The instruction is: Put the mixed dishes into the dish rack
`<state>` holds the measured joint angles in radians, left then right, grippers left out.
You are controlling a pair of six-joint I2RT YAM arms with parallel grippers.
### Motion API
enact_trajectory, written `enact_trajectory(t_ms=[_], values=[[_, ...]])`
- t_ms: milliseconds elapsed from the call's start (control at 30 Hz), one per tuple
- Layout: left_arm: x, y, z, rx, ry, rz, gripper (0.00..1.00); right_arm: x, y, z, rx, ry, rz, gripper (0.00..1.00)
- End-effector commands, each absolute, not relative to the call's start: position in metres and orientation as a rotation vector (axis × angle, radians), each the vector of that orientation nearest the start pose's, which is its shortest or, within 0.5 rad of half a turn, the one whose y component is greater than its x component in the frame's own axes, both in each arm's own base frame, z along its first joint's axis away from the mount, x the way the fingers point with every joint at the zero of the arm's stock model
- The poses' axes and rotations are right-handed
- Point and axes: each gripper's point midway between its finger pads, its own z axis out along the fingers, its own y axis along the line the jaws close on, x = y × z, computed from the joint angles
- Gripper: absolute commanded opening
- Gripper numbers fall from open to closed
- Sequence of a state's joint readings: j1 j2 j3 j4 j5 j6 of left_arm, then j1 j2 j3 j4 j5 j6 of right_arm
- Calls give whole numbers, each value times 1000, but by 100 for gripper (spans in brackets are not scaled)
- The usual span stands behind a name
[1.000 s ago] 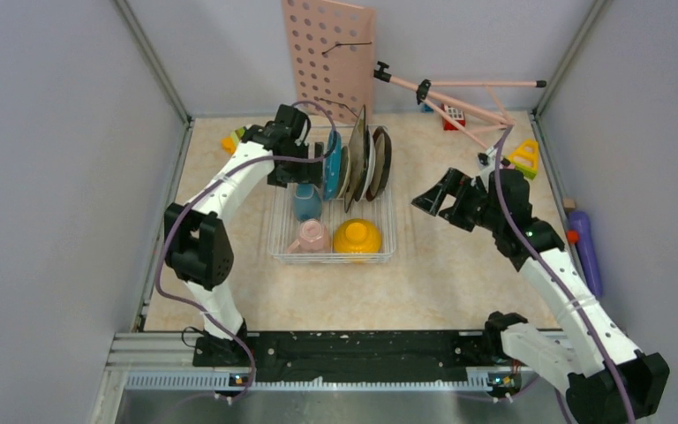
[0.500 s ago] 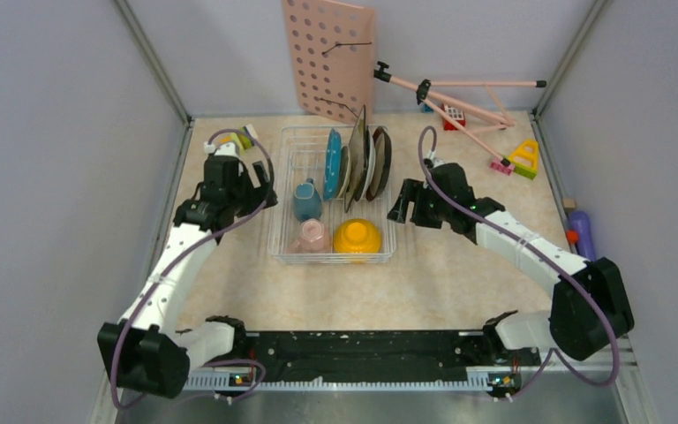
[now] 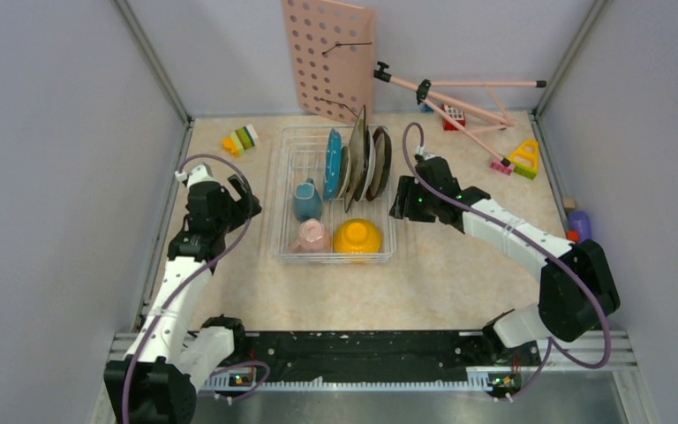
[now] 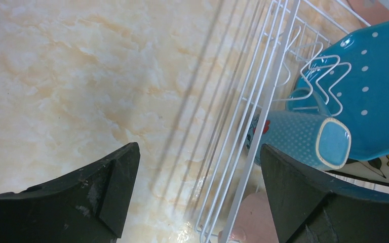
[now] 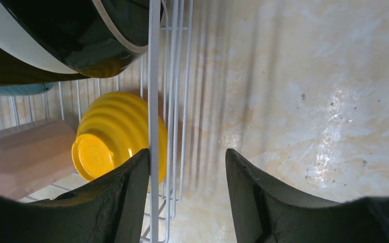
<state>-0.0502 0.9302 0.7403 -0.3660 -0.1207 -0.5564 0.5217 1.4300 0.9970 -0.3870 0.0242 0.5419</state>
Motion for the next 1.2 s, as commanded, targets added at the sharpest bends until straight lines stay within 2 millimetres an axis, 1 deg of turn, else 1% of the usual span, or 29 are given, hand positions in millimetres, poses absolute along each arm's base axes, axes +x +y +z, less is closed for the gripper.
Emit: enact_trajectory(t_ms=[0,100,167,233,333,433,500,533,567,600,667,733,800,833,900,933,967,1000,1067,1100,1133,1167], values=[[321,-10,185,-628,1959,-232,93,343,158,141,134,2350,226,54],[319,-9,181,-627,1955,-226,93,341,151,141,129,2355,218,55],[318,-7,180,-628,1947,-215,93,339,153,147,102,2336,244,58],[318,-5,180,-614,1933,-207,93,338,155,161,81,2284,290,62],[321,-2,182,-571,1906,-179,94,336,151,193,73,2149,336,67],[319,2,186,-492,1884,-135,94,335,133,213,79,2009,284,73],[318,2,189,-439,1839,-125,93,335,117,216,59,1903,210,75],[317,1,187,-400,1816,-123,92,334,104,213,80,1857,154,79],[319,-1,190,-345,1764,-127,91,334,85,213,139,1775,78,80],[317,-2,190,-309,1734,-128,91,330,71,214,166,1728,23,82],[315,0,193,-285,1666,-114,92,323,51,215,218,1663,-20,85],[317,4,193,-263,1601,-85,92,321,34,212,251,1598,-33,86],[321,11,185,-268,1585,-40,93,321,14,208,309,1552,-29,87],[324,13,180,-269,1598,-23,93,321,5,204,335,1548,-14,87],[332,12,165,-214,1662,13,92,321,-11,199,336,1521,-16,89],[334,17,157,-237,1684,43,91,322,-15,199,320,1496,-22,96],[336,22,152,-259,1694,66,91,322,-15,194,295,1495,-28,99],[338,26,146,-277,1696,90,91,323,-15,189,262,1504,-40,99],[339,30,138,-297,1676,110,92,324,-11,173,210,1542,-50,99],[341,29,139,-288,1643,99,92,323,-11,166,191,1547,-62,99],[341,27,133,-272,1638,94,92,323,-12,159,176,1547,-77,99],[345,27,134,-260,1620,94,91,322,-14,154,175,1544,-92,99]])
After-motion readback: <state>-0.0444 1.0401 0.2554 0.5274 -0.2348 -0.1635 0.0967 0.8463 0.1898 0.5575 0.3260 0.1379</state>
